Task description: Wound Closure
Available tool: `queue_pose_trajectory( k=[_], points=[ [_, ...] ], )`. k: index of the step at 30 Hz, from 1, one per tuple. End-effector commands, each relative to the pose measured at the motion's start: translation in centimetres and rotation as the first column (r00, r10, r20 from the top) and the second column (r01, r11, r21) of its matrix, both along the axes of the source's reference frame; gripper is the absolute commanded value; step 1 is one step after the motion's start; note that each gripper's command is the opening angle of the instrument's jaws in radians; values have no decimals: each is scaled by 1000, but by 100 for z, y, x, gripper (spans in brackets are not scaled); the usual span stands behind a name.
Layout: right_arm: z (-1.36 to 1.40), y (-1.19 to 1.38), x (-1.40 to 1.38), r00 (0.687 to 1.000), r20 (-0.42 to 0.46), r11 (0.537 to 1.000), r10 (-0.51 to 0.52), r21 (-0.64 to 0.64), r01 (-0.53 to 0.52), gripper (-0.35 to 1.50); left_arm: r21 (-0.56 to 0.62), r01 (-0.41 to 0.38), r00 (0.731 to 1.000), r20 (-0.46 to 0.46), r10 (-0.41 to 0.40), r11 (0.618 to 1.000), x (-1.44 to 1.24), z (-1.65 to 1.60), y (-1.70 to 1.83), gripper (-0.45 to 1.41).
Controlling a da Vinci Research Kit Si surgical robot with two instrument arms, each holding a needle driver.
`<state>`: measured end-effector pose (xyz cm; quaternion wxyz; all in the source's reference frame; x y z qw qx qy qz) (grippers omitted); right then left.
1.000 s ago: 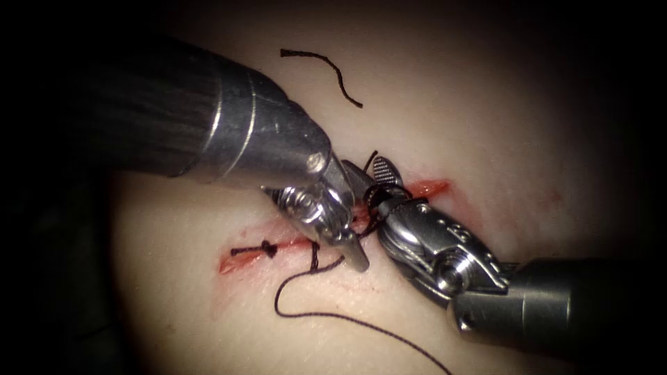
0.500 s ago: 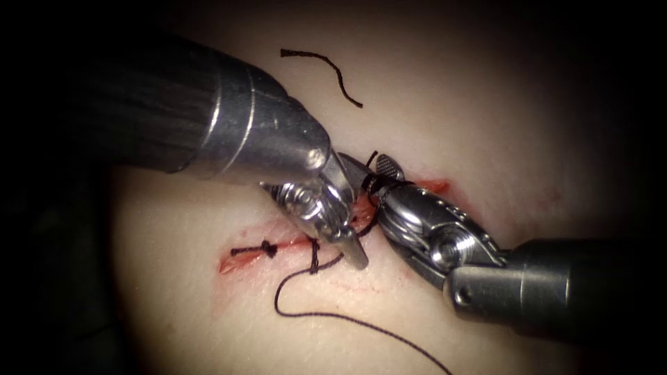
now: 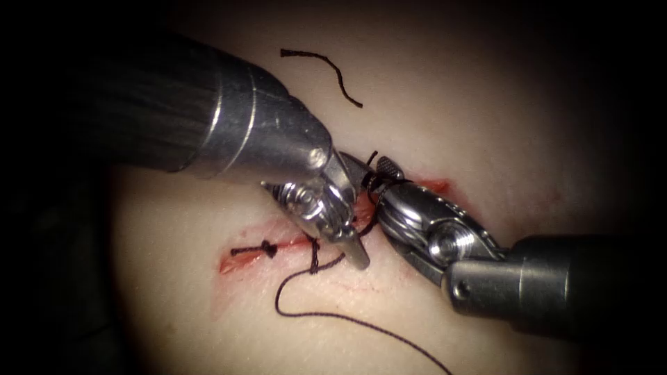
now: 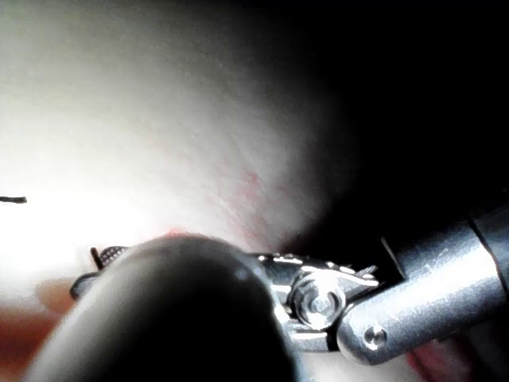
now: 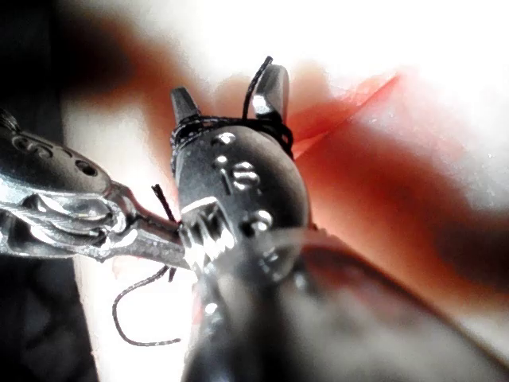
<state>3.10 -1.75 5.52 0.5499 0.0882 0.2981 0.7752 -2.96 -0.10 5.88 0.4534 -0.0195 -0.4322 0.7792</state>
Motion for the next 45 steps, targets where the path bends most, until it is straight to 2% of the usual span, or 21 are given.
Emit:
queue_pose_trajectory(
  k=[1, 6, 9, 10, 11, 14, 17, 20, 27, 31, 36, 38, 45],
  points=[
    [6, 3, 9, 1000, -14, 1000, 9, 16, -9, 64, 0, 0, 1000, 0, 0, 1000, -4, 5, 0, -27],
    [12, 4, 11, 999, -52, 998, 12, 64, -9, 51, 0, -1, 1000, 1, 1, 1000, -3, 4, -1, -27],
    [9, 2, 12, 997, -72, 996, 3, 86, 3, 24, 0, -2, 1000, 2, 2, 1000, -2, 4, -1, -27],
    [8, 0, 12, 997, -83, 994, 8, 105, 0, -13, 0, -2, 1000, 2, 2, 1000, -2, 4, -1, -27],
    [6, -1, 13, 996, -87, 994, -3, 109, 12, -35, 0, -2, 1000, 2, 2, 1000, -2, 4, 0, -27],
    [1, -4, 14, 993, -111, 991, -32, 124, 46, -35, 2, 2, 1000, -2, -2, 1000, -2, 4, 0, -25],
    [-5, -1, 13, 995, -99, 992, -34, 114, 45, -35, 9, 4, 1000, -7, -4, 1000, 1, 4, 2, -27],
    [-13, 7, 10, 994, -102, 998, -44, 37, 48, -35, 21, 22, 1000, -22, -22, 1000, 14, 1, 9, -33],
    [-19, -3, -2, 981, -133, 990, -140, -51, 134, -35, -143, 7, 986, -165, -31, 990, 63, 16, 59, -35],
    [-23, -10, -3, 968, -155, 980, -196, -66, 188, -35, -188, 41, 971, -223, -84, 981, 89, 26, 81, -35],
    [-20, -23, 1, 958, -167, 972, -233, -77, 223, -35, -236, 106, 939, -296, -176, 966, 118, 35, 102, -37],
    [-18, -26, 3, 954, -170, 968, -246, -81, 235, -35, -261, 120, 934, -298, -198, 958, 127, 40, 109, -37],
    [-22, -33, 5, 944, -184, 960, -274, -108, 257, -35, -289, 142, 918, -320, -236, 947, 126, 63, 105, -45]
  ],
)
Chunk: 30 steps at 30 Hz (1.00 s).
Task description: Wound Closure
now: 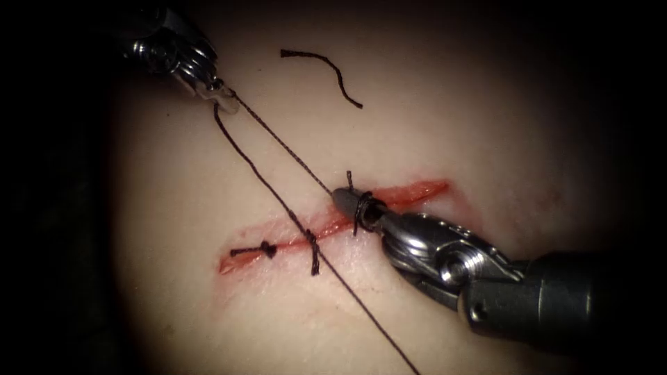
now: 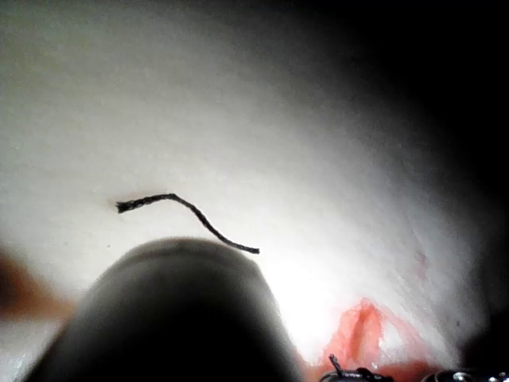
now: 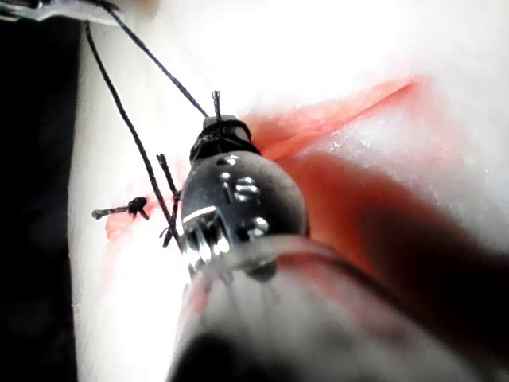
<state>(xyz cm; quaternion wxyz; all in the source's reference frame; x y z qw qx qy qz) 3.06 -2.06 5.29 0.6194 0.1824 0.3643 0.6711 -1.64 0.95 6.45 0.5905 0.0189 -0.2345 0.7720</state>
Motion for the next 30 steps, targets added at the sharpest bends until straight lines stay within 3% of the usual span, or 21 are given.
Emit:
queue_pose_trajectory(
  k=[1, 4, 8, 11, 13, 15, 17, 18, 21, 23, 27, 28, 30],
  points=[
    [1, -2, 8, 1000, -15, 1000, -4, -21, 4, -35, -4, 1, 1000, -1, -1, 1000, -7, 8, -1, -45],
    [-1, 0, 5, 997, -26, 991, -72, -113, 68, -35, 2, -1, 1000, -9, 1, 1000, -8, 14, -4, -40],
    [-4, 6, -4, 970, -22, 933, -240, -281, 225, -35, 2, -1, 1000, -12, 1, 1000, -9, 12, -5, -33],
    [-8, 20, -12, 913, -17, 844, -408, -388, 370, -35, 11, 6, 1000, -2, -6, 1000, -11, 8, -5, -32],
    [-13, 32, -17, 845, -36, 764, -533, -449, 463, -35, 24, 21, 1000, 5, -21, 999, -14, 6, -7, -32],
    [-17, 42, -20, 797, -45, 715, -603, -473, 515, -35, 39, 20, 999, 31, -21, 999, -19, 4, -9, -33],
    [-21, 50, -21, 776, 5, 682, -631, -474, 557, -35, 57, 15, 998, 65, -18, 998, -24, 2, -11, -33],
    [-24, 54, -22, 762, 47, 657, -646, -475, 586, -35, 67, 8, 997, 79, -14, 998, -27, 1, -12, -30],
    [-31, 61, -23, 753, 137, 641, -643, -441, 628, -35, 91, -37, 990, 137, 24, 995, -33, -1, -16, 15],
    [-35, 60, -24, 737, 161, 634, -657, -412, 655, -35, 102, -36, 984, 177, 17, 994, -38, -2, -18, 20],
    [-37, 57, -27, 745, 131, 663, -654, -376, 648, -35, 123, -46, 980, 196, 21, 991, -45, -6, -21, -8],
    [-36, 56, -26, 745, 132, 662, -654, -376, 648, -35, 123, -52, 979, 202, 26, 991, -49, -7, -22, -27],
    [-37, 55, -25, 750, 139, 668, -646, -371, 645, -35, 146, -59, 976, 216, 26, 988, -54, -10, -24, -45]
  ],
)
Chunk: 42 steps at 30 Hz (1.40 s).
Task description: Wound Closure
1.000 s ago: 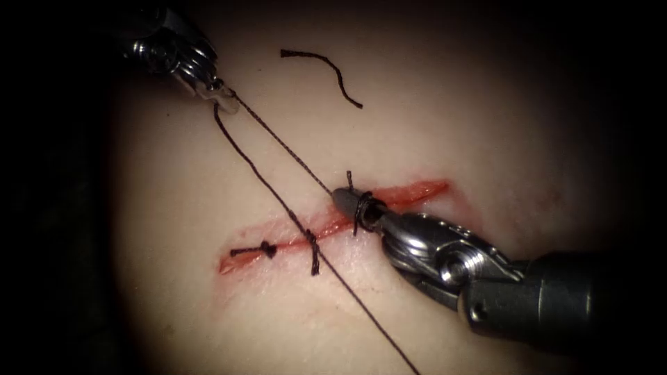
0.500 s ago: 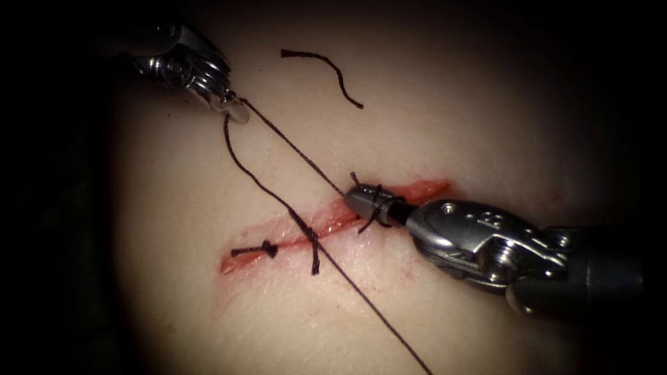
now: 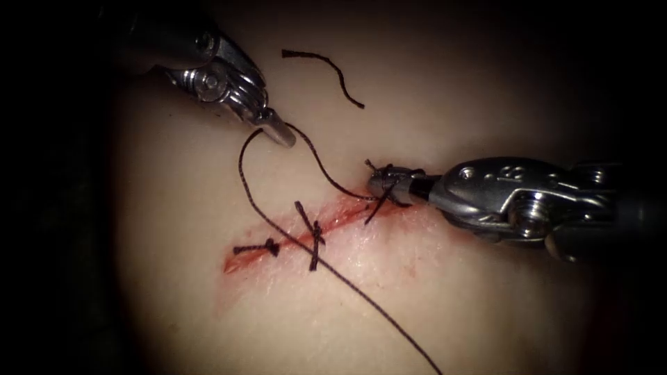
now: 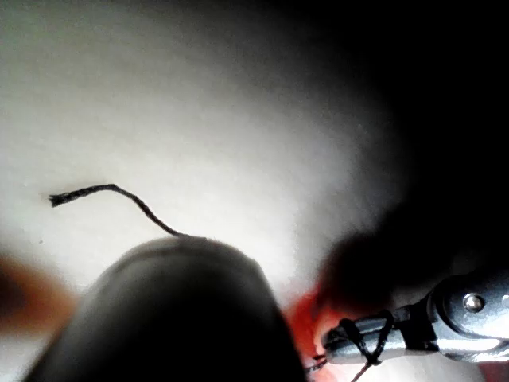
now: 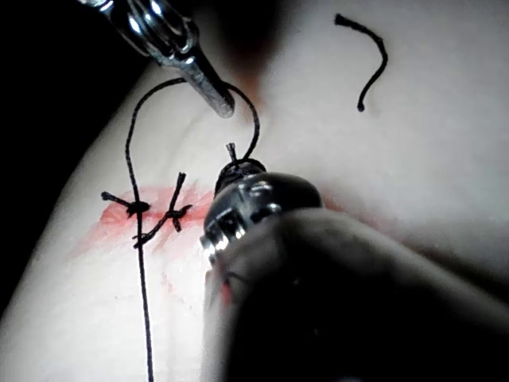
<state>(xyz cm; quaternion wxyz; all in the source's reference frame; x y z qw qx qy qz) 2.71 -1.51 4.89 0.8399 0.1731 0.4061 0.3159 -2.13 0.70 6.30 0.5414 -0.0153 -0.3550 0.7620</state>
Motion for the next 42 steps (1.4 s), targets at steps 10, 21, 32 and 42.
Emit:
queue_pose_trajectory(
  k=[10, 21, 32, 42],
  points=[
    [-17, -4, 14, 949, -20, 930, 315, 207, -305, -35, 21, 20, 1000, 15, -20, 1000, -18, -4, 1, -45],
    [-41, -8, -4, 950, -22, 908, 311, 302, -290, -35, -182, 58, 995, -74, -73, 982, -16, 6, 26, -45],
    [-19, -38, -13, 969, -24, 923, 247, 310, -227, -35, -268, 133, 987, -55, -153, 954, -17, 11, 40, -45],
    [2, -85, -21, 999, -35, 952, 33, 305, -21, -35, -302, 197, 971, -68, -227, 933, 9, 5, 59, -45]
  ],
)
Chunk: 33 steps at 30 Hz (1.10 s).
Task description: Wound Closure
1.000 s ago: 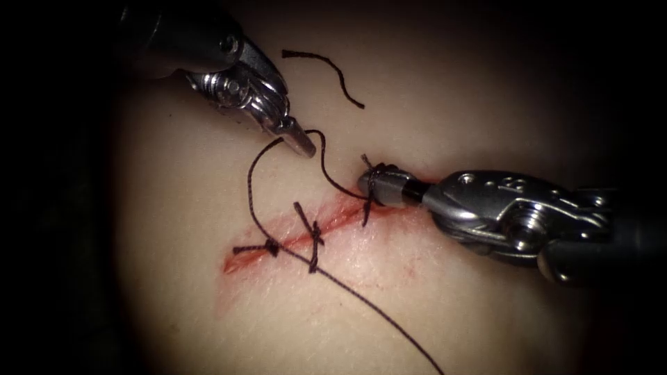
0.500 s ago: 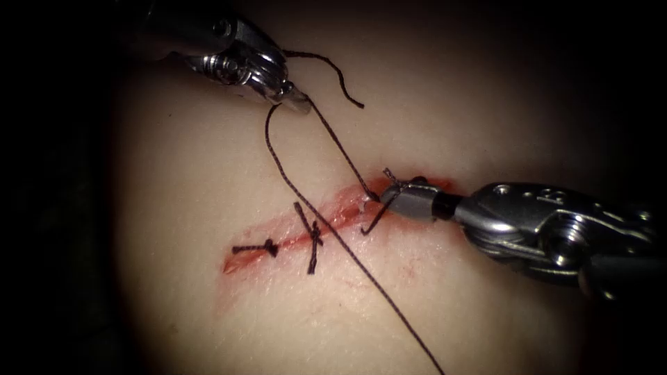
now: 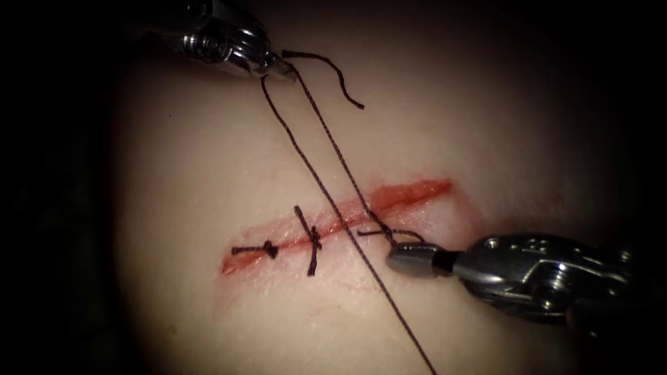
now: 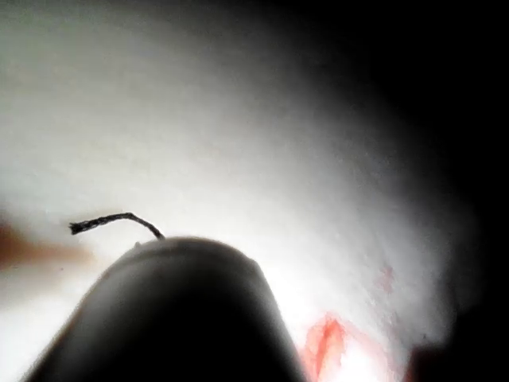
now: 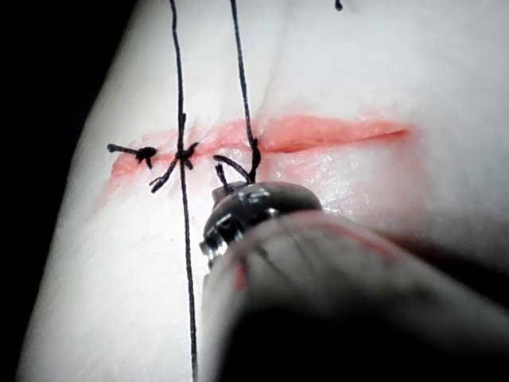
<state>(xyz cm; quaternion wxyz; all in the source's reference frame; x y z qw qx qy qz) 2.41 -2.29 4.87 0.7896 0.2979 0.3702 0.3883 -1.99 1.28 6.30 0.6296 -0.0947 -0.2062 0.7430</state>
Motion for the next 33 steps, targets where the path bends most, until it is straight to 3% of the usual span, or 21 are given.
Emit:
queue_pose_trajectory(
  k=[1, 11, 15, 23, 33],
  points=[
    [5, -12, 9, 999, -19, 999, -38, -6, 38, -35, -2, 14, 1000, -1, -14, 1000, -2, 3, 3, -45],
    [-13, -42, 38, 986, -102, 991, -134, -21, 133, -35, -93, 88, 995, -30, -91, 992, 21, -24, 29, -45],
    [-24, -45, 40, 977, -148, 988, -156, -17, 155, -35, -139, 72, 994, -72, -83, 988, 29, -23, 34, -45],
    [-28, -49, 29, 971, -160, 983, -178, 4, 181, -35, -252, 33, 970, -225, -92, 967, 53, -19, 48, -45],
    [-21, -57, 26, 958, -185, 974, -218, 24, 226, -35, -329, -34, 962, -266, -58, 944, 47, 6, 60, -45]
  ],
)
